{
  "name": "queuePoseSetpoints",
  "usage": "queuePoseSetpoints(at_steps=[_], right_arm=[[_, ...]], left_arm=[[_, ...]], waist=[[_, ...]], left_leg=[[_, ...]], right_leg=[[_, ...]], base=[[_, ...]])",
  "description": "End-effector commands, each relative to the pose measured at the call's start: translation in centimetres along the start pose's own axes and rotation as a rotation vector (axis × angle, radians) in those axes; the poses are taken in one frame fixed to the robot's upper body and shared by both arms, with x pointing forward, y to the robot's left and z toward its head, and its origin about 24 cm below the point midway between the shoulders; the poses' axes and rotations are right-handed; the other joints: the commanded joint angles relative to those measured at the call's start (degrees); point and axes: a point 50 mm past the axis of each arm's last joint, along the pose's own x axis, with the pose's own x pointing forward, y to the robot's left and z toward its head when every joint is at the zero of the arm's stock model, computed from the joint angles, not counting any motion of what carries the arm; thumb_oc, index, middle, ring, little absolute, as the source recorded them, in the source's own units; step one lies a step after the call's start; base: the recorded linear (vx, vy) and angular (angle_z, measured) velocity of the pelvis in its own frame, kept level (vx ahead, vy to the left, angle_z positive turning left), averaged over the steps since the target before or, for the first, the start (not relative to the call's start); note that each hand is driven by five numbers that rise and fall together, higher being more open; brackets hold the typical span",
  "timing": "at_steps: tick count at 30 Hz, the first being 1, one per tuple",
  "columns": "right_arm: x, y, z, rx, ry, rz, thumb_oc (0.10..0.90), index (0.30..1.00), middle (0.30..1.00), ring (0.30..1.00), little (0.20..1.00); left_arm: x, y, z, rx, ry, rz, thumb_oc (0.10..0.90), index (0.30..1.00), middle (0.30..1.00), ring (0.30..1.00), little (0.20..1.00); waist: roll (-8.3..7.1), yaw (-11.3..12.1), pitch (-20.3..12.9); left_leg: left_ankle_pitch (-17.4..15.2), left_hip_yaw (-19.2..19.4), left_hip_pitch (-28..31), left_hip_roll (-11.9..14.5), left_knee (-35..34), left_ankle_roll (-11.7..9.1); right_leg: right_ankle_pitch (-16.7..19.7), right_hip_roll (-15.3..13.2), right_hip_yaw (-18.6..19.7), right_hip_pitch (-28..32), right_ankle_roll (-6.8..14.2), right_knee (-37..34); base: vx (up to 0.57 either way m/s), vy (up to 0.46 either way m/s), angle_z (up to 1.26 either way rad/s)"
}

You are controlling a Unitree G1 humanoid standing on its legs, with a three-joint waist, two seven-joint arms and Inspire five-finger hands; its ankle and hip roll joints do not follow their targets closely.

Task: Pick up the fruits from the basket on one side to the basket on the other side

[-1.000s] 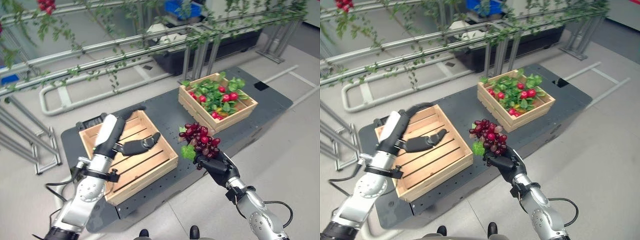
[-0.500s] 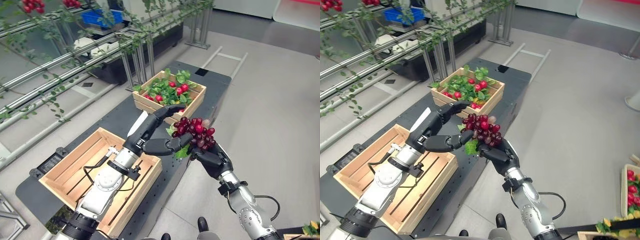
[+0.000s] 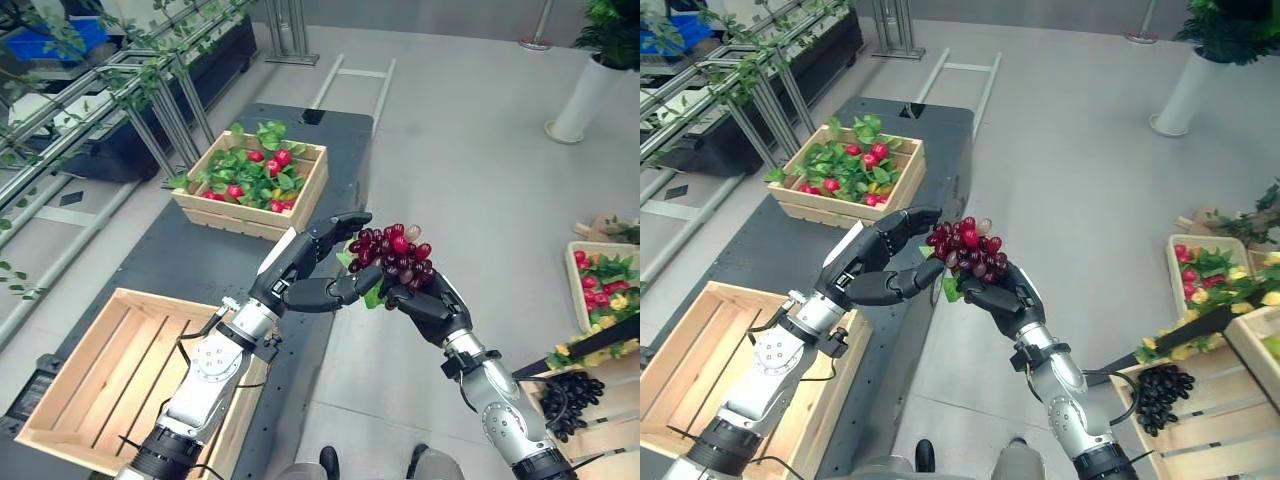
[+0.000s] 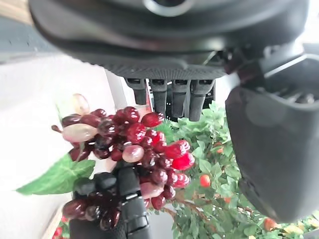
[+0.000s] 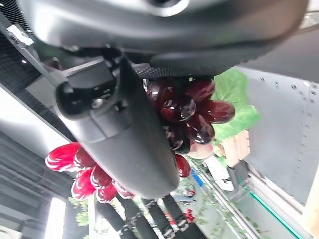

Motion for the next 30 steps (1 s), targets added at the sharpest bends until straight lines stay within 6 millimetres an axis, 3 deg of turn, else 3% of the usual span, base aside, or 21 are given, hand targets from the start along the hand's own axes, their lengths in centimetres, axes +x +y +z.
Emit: queuePoseSetpoints(at_steps=[1,3,8,13,16,20,23,30], right_arm=[[2.0,4.3,5.7,-0.041,-0.342,0.262,0.400,0.300,0.300,0.300,0.300],[2.1,4.4,5.4,-0.041,-0.320,0.251,0.400,0.300,0.300,0.300,0.300],[1.8,3.8,5.0,-0.141,-0.246,0.233,0.400,0.300,0.300,0.300,0.300],[1.3,2.9,5.7,-0.149,-0.272,0.234,0.400,0.300,0.300,0.300,0.300],[1.0,2.8,6.3,-0.133,-0.323,0.226,0.400,0.300,0.300,0.300,0.300],[0.7,2.7,6.0,-0.135,-0.305,0.224,0.400,0.300,0.300,0.300,0.300],[0.2,2.0,5.4,-0.114,-0.260,0.200,0.400,0.300,0.300,0.300,0.300],[-0.9,0.3,4.0,-0.086,-0.179,0.152,0.400,0.300,0.300,0.300,0.300]], left_arm=[[1.2,1.2,5.3,-0.027,-0.303,0.020,0.800,0.900,0.900,0.900,0.900],[1.3,1.1,5.5,-0.054,-0.316,0.027,0.800,0.900,0.900,0.900,0.900],[2.2,0.7,5.7,-0.090,-0.350,0.079,0.800,0.900,0.900,0.900,0.900],[2.4,0.4,5.9,-0.097,-0.393,0.086,0.800,0.900,0.900,0.900,0.900],[2.1,0.2,5.9,-0.113,-0.405,0.086,0.800,0.900,0.900,0.900,0.900],[1.2,0.5,5.9,-0.121,-0.415,0.115,0.800,0.900,0.900,0.900,0.900],[1.2,0.8,6.0,-0.123,-0.417,0.110,0.800,0.900,0.900,0.900,0.900],[1.0,1.4,6.1,-0.143,-0.397,0.116,0.800,0.900,0.900,0.900,0.900]], waist=[[-1.23,0.3,-5.9],[-1.82,0.0,-6.1],[-3.25,-2.7,-6.6],[-4.73,-4.6,-6.0],[-5.44,-4.5,-5.3],[-3.85,-4.3,-5.9],[-2.77,-5.5,-6.2],[-2.63,-6.4,-6.4]], left_leg=[[-2.6,-5.4,-3.2,-2.7,0.0,-0.7],[-1.9,-3.9,-3.6,-1.0,0.0,-1.8],[1.1,-2.4,-4.3,3.7,-1.5,-4.8],[1.9,-3.3,-5.7,5.9,-0.2,-6.4],[0.0,-8.8,-8.3,4.7,5.5,-6.7],[2.7,-16.3,-6.1,4.2,-1.7,-6.5],[2.3,-15.8,-5.1,3.9,-2.3,-6.6],[-0.1,-14.6,-3.0,2.2,-1.3,-5.4]], right_leg=[[0.2,1.7,0.0,9.9,3.4,-10.1],[-0.2,3.3,0.4,10.8,3.8,-13.6],[0.8,7.9,3.9,11.0,1.7,-19.4],[1.7,10.5,6.6,9.5,0.0,-20.9],[2.3,10.8,9.4,9.1,-0.6,-20.9],[2.1,11.4,13.8,8.5,-0.3,-20.9],[2.2,10.0,14.2,8.3,0.7,-20.5],[1.9,7.1,14.1,7.7,2.7,-17.6]], base=[[-0.06,-0.414,-0.78],[-0.05,-0.398,-1.06],[-0.06,-0.363,-0.87],[-0.08,-0.228,-0.51],[-0.03,-0.076,-0.46],[0.03,0.128,-0.52],[0.02,0.206,-0.62],[0.06,0.145,-0.48]])
